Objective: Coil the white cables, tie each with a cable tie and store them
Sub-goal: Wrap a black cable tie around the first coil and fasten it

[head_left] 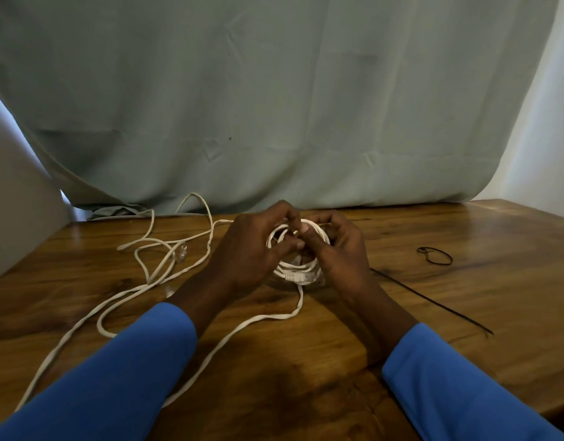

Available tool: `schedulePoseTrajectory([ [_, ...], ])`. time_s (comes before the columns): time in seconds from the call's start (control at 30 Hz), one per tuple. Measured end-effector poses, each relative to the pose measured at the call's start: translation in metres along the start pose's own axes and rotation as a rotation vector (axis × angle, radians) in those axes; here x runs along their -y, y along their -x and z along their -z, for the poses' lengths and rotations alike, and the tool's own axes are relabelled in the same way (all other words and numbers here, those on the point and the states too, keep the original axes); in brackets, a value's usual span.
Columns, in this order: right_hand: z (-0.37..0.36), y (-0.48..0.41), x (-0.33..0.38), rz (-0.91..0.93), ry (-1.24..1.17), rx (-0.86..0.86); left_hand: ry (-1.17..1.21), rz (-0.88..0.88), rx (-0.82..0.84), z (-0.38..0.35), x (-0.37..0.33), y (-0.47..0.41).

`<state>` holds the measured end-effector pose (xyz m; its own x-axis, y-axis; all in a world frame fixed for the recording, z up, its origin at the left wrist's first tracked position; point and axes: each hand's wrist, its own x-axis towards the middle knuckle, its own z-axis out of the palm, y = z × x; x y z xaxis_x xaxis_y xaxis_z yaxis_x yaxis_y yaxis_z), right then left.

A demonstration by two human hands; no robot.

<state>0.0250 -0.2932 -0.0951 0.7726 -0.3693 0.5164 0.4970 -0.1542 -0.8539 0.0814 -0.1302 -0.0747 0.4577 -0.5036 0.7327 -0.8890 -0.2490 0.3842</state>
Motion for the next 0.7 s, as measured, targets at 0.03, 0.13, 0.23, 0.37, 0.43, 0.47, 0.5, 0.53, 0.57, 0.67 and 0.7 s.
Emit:
schedulePoseTrajectory([
  [0.03, 0.0001, 0.0005, 0.0010, -0.014, -0.017, 0.016, -0.056, -0.036, -0.012, 0.0004, 0.0005, 0.0005],
  [0.13, -0.0002, 0.0018, 0.0047, -0.068, -0.061, 0.050, -0.195, -0.101, -0.011, 0.0001, 0.0018, 0.0004],
  [0.23, -0.0029, 0.0015, 0.0079, -0.154, -0.192, 0.039, -0.216, -0.117, 0.020, 0.0040, 0.0014, -0.0004],
  [0.37, -0.0037, -0.0003, 0.0075, -0.291, -0.353, 0.016, -0.200, -0.121, 0.124, 0.0082, 0.0018, -0.0019],
  [0.43, -0.0034, -0.0004, 0.0066, -0.368, -0.419, 0.025, -0.267, -0.160, 0.141, 0.0058, 0.0050, -0.0010],
  [0.47, -0.0029, -0.0007, 0.0058, -0.393, -0.423, 0.029, -0.308, -0.176, 0.131, 0.0040, 0.0059, -0.0003],
  [0.5, -0.0016, -0.0010, 0.0049, -0.405, -0.414, 0.030, -0.351, -0.201, 0.110, 0.0026, 0.0060, 0.0001],
  [0.53, -0.0006, -0.0010, 0.0039, -0.408, -0.400, 0.032, -0.393, -0.235, 0.085, 0.0016, 0.0051, 0.0003],
  [0.57, 0.0002, -0.0012, 0.0032, -0.403, -0.383, 0.038, -0.429, -0.277, 0.062, 0.0012, 0.0038, 0.0002],
  [0.67, 0.0005, -0.0013, 0.0020, -0.367, -0.344, 0.071, -0.433, -0.363, -0.001, 0.0013, 0.0038, -0.0029],
  [0.7, 0.0000, -0.0014, 0.0017, -0.352, -0.334, 0.067, -0.366, -0.334, -0.019, 0.0002, 0.0044, -0.0029],
])
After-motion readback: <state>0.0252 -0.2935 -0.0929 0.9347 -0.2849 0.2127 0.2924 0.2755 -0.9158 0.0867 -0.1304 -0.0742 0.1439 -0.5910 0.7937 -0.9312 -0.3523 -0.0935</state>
